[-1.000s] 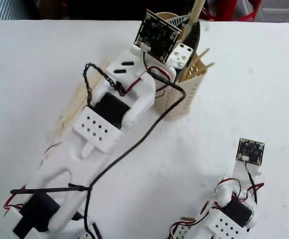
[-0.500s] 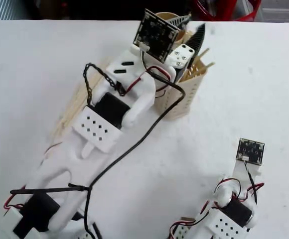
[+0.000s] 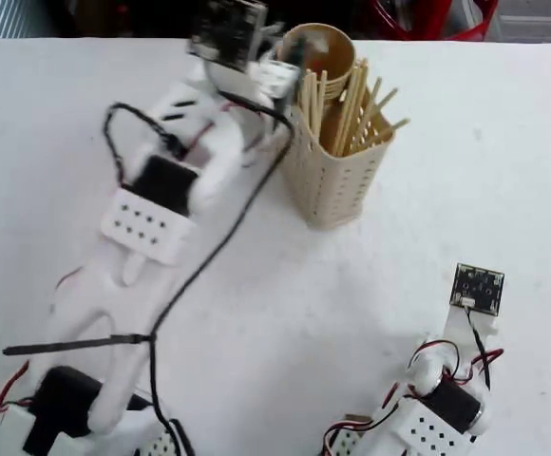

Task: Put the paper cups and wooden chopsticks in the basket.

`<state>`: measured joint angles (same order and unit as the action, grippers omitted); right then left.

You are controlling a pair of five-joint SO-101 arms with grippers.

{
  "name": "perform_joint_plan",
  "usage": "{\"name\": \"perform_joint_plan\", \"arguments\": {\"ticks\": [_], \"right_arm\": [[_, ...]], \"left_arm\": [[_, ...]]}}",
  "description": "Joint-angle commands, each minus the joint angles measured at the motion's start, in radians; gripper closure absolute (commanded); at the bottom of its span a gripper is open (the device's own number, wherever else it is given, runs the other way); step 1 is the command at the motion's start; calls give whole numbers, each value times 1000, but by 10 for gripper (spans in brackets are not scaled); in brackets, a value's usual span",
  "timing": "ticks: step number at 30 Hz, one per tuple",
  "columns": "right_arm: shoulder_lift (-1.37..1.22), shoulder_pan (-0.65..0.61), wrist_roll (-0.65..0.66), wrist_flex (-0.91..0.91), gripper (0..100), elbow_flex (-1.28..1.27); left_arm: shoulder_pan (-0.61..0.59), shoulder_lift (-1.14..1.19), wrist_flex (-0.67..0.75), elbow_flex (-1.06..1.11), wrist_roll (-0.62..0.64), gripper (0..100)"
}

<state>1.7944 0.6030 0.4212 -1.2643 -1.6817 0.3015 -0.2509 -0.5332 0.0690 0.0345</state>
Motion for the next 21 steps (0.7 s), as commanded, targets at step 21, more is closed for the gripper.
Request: {"name": "perform_joint_plan", "arguments": {"ticks": [21], "right_arm": [[7, 4, 9, -5, 980, -9]], "left_arm": [[-532, 607, -818, -308, -707, 859]]}}
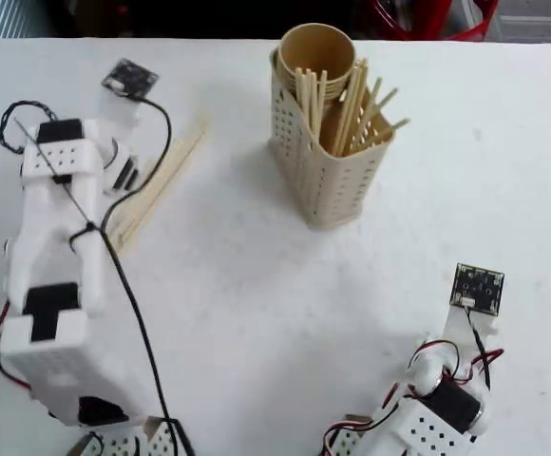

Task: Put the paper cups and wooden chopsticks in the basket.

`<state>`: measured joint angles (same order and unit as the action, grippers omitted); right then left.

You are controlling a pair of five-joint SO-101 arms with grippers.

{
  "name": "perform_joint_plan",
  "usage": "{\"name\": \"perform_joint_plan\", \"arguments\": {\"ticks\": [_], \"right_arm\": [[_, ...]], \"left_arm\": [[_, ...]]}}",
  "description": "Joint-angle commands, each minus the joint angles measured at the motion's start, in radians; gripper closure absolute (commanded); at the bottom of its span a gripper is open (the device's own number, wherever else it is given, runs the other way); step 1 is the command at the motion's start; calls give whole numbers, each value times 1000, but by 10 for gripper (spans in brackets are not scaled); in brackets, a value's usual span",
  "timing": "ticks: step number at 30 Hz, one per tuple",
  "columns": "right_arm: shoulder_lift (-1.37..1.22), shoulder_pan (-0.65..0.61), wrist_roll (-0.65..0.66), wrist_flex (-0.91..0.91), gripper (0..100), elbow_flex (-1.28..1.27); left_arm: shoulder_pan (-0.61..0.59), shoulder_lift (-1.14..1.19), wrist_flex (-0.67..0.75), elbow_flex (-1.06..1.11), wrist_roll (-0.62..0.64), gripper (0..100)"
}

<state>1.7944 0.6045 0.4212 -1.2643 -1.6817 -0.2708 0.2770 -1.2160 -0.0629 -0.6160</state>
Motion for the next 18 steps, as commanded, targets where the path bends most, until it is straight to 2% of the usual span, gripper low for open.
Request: {"name": "perform_joint_plan", "arguments": {"ticks": [1, 4, 9, 14, 18], "right_arm": [[7, 2, 9, -5, 980, -9], [7, 2, 9, -5, 980, -9], [7, 2, 9, -5, 980, -9], [7, 2, 9, -5, 980, -9], [7, 2, 9, -5, 980, -9]], "left_arm": [[50, 107, -150, -207, -58, 873], [82, 185, -158, -239, -57, 890], [122, 291, -127, -245, -55, 848], [125, 338, -57, -245, 8, 842], [124, 374, -52, -245, 9, 842]]}}
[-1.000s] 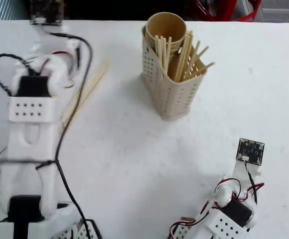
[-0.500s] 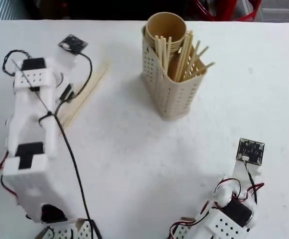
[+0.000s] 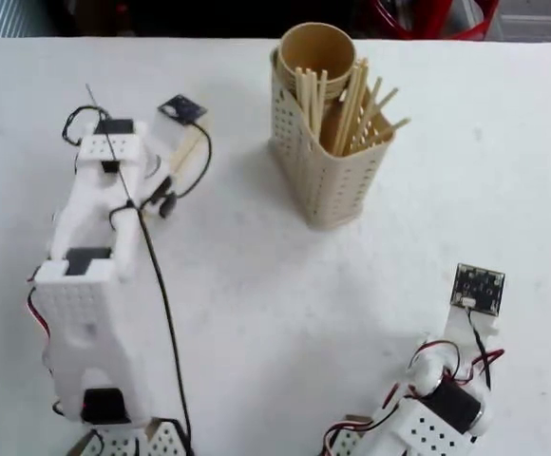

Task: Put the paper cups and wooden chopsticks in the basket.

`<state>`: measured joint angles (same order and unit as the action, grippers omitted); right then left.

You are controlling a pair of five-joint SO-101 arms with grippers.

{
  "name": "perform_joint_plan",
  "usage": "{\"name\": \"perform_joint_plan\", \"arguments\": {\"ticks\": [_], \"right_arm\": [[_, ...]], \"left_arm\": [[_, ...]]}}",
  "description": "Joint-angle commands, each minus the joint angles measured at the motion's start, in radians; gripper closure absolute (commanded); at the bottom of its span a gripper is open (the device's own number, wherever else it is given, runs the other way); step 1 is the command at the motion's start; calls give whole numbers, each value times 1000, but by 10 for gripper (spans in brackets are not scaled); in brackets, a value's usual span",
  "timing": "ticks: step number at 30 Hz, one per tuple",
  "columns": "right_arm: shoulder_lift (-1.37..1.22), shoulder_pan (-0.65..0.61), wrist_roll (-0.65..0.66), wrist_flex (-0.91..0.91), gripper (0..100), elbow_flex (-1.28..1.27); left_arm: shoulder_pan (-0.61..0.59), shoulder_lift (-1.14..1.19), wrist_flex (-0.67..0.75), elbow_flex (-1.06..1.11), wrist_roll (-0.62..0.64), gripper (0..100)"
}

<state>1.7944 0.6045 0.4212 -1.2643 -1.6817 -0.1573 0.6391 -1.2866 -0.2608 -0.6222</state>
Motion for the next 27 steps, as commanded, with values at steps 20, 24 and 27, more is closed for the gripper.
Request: {"name": "perform_joint_plan", "arguments": {"ticks": [20, 24, 27], "right_arm": [[7, 2, 9, -5, 980, -9], [7, 2, 9, -5, 980, -9], [7, 2, 9, -5, 980, -9]], "left_arm": [[85, 62, -216, -106, 84, 903], [85, 59, -189, -112, 140, 907], [81, 47, -187, -117, 175, 964]]}}
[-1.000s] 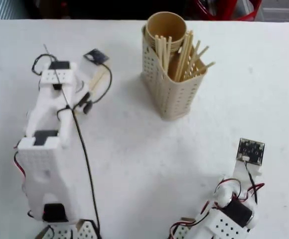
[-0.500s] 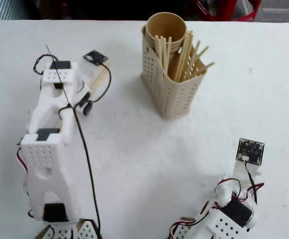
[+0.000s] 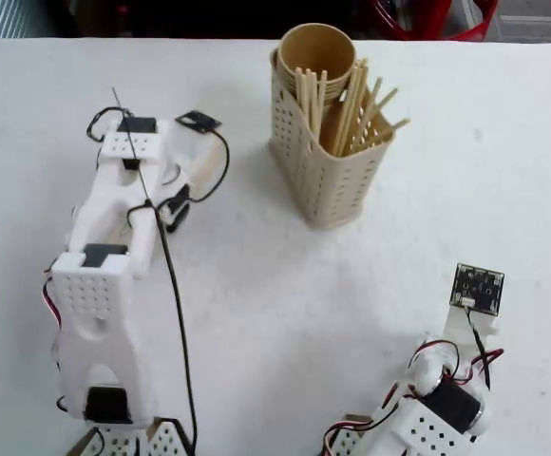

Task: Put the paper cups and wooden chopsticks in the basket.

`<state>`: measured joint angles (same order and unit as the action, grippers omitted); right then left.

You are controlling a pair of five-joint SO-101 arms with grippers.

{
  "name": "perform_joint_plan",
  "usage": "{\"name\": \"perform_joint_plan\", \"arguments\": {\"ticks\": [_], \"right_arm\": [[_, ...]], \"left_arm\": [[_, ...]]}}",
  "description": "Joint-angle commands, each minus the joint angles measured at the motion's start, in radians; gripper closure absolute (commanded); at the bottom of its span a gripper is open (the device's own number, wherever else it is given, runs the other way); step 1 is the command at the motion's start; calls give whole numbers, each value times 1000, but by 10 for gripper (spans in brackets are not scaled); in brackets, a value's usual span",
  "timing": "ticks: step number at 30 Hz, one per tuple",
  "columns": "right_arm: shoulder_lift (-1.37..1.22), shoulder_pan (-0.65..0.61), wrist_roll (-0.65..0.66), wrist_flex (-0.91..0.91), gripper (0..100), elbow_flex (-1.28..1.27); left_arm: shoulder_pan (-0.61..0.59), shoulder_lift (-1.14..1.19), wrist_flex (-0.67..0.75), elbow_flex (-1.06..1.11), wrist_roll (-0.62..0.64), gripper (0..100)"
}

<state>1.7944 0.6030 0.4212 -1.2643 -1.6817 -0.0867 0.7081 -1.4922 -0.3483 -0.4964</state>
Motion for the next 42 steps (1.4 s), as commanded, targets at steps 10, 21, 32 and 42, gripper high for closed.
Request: {"name": "perform_joint_plan", "arguments": {"ticks": [10, 21, 32, 42], "right_arm": [[7, 4, 9, -5, 980, -9], [7, 4, 9, -5, 980, -9], [7, 4, 9, -5, 980, -9], [7, 4, 9, -5, 980, -9]], "left_arm": [[-10, -300, -54, -38, 91, 979], [38, -773, -115, 51, 213, 978], [312, -1395, 334, 646, 368, 977], [667, -1371, 945, 732, 374, 977]]}}
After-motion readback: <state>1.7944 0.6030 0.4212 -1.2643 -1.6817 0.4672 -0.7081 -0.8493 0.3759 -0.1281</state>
